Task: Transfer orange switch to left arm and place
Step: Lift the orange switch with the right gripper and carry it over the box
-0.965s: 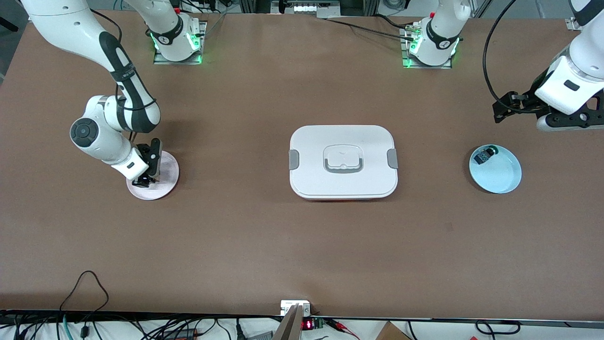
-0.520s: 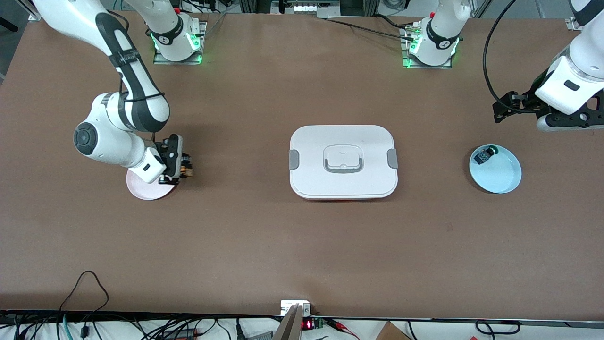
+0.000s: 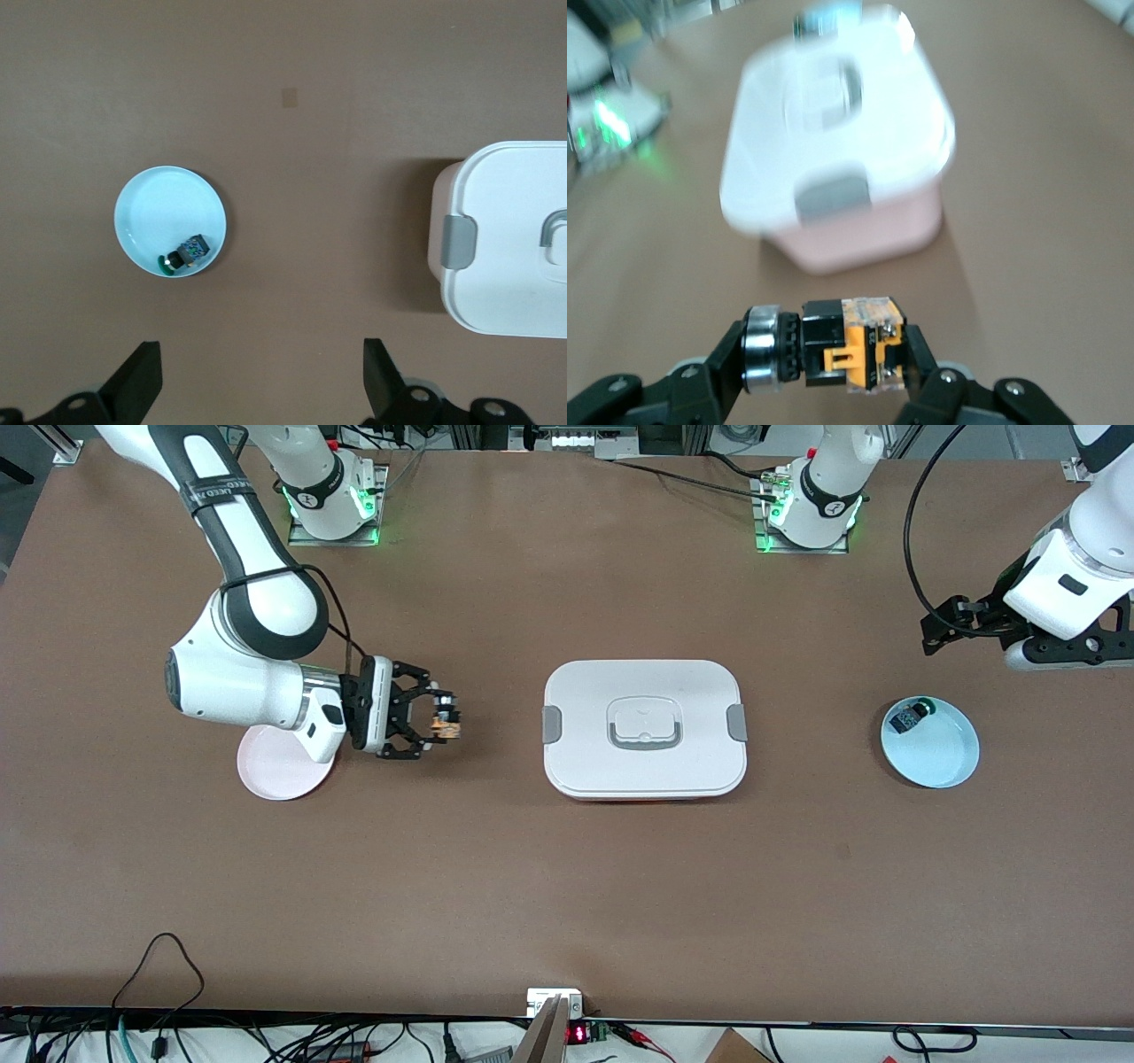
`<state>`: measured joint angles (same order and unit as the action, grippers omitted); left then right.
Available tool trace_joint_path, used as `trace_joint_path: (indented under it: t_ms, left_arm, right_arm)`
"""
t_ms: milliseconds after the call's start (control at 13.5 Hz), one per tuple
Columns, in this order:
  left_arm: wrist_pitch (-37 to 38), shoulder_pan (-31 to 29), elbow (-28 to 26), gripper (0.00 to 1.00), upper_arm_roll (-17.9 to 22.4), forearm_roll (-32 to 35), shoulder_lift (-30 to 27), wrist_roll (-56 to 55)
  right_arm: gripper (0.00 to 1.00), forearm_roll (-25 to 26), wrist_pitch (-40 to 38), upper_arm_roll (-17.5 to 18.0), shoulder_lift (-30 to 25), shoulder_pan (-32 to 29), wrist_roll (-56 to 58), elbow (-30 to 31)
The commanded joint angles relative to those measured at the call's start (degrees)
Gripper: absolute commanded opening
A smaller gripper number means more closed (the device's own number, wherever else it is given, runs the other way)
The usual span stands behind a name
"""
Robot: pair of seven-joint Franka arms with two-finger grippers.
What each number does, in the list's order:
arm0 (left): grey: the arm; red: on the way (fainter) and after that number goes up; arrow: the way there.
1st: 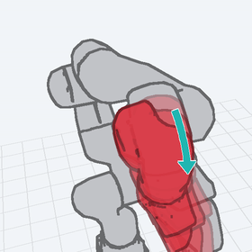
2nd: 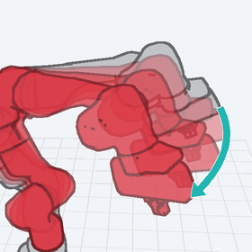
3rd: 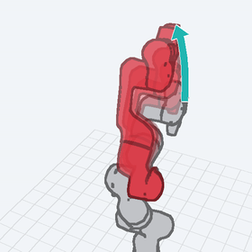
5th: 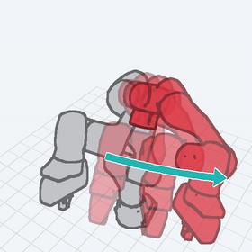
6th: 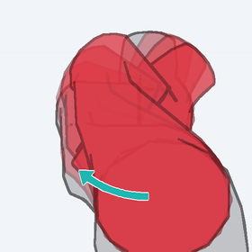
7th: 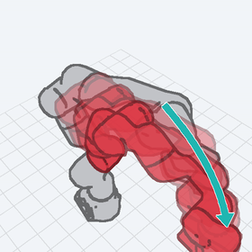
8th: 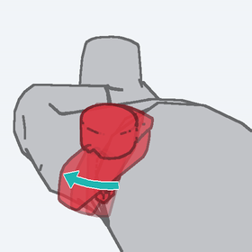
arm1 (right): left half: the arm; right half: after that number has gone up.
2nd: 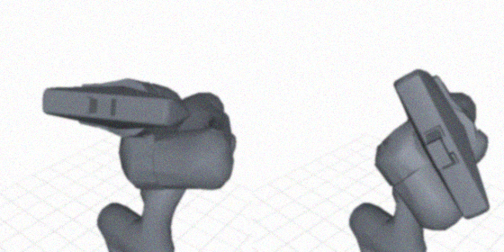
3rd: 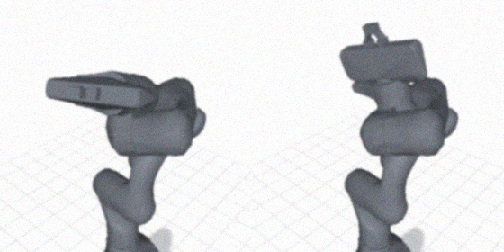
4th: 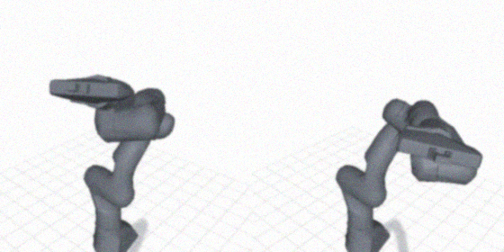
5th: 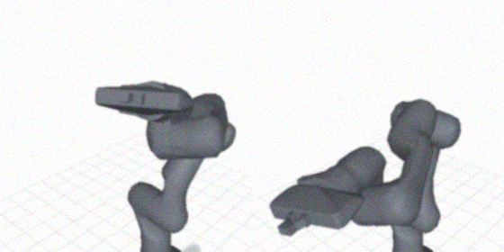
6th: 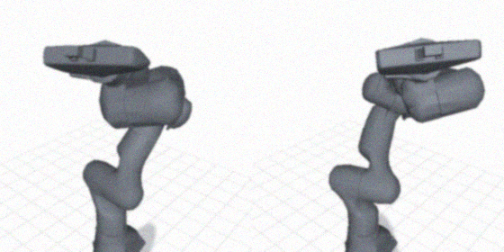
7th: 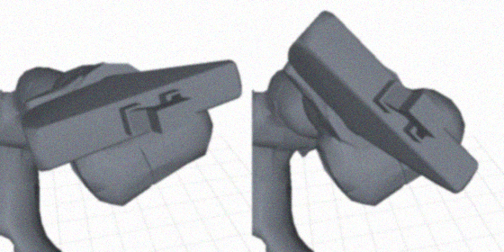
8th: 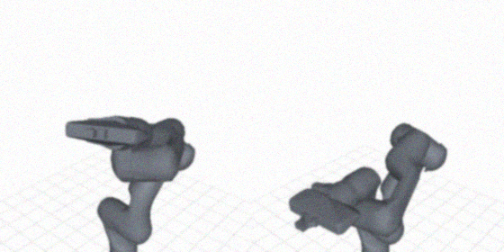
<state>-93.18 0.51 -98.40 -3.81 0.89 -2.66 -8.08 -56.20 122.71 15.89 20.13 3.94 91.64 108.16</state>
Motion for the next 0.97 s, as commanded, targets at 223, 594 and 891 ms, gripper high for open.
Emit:
trace_joint_path:
  t_ms: [223,594,891]
  left_arm:
    - [9.3,-0.4,5.6,1.00,0.3,-11.1,3.9,1.1]
    - [13.8,-1.6,5.7,1.00,0.4,-26.9,7.2,1.2]
    - [16.5,-3.5,5.4,1.00,0.3,-40.0,11.5,1.4]
  right_arm:
    - [0.34,-23.6,0.1,5.1,1.0,0.8,0.7,-5.1]
    - [0.34,-38.4,6.1,5.0,1.2,8.4,0.9,-9.5]
    - [0.34,-46.5,11.8,5.0,1.9,14.0,1.3,-12.8]
